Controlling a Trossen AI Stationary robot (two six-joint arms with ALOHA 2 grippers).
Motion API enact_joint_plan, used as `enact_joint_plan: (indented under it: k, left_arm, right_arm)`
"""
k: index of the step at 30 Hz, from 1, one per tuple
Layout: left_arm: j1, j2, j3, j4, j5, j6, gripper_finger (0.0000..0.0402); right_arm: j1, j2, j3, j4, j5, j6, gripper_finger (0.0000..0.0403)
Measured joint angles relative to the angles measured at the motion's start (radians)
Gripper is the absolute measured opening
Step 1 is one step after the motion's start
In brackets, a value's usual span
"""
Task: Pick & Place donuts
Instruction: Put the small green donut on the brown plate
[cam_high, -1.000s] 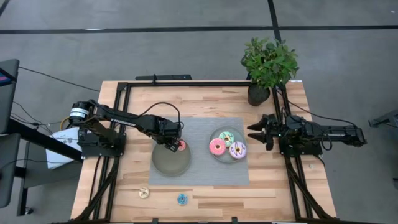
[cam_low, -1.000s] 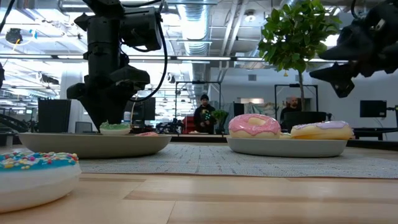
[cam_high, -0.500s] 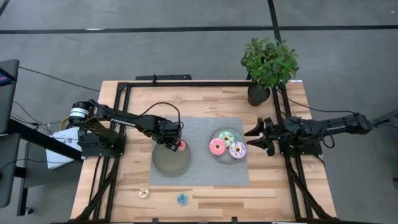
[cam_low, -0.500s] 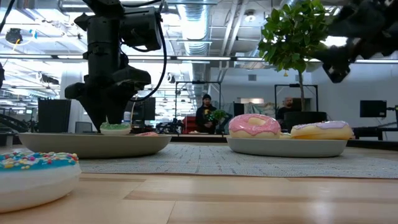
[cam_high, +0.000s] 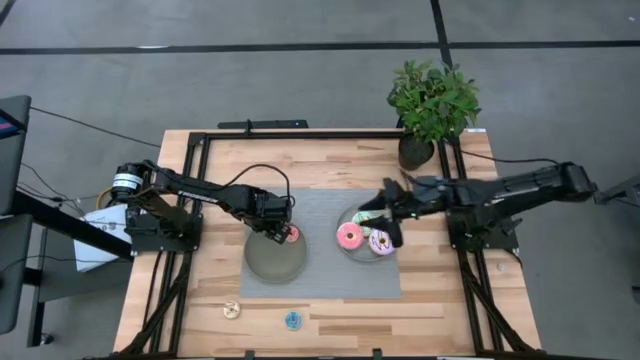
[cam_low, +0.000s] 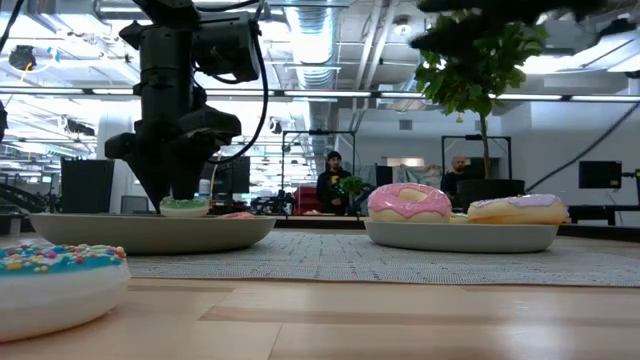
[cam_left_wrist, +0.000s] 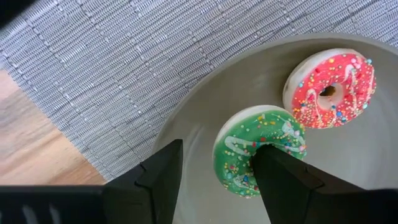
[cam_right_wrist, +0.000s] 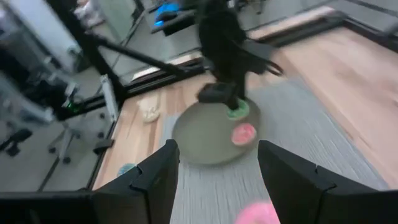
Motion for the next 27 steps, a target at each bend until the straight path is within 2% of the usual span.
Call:
enact_joint_plan:
  k: [4,7,18,27]
  left_arm:
    - [0.000,0.000,0.000,-0.004,0.000,0.009,0.0182]
    - [0.000,0.000,0.000,-0.003,-0.003,0.009,0.0182]
    - [0.000,-0.001,0.000,-0.007,-0.019,0.028,0.0182]
    - [0.000,-0.034,0.001,-0.017,-0.026,0.037,0.0182]
  right_arm:
    - [0.000,0.163,0.132,-0.001,-0.097,-0.138,0.0209]
    - [0.000,0.268,0.212,0.001,-0.106,-0.153,0.0209]
    - [0.000,0.539,0.403,0.002,-0.109,0.077,0.0209]
    - [-0.003,0.613,0.435,-0.003,-0.109,0.115,0.0209]
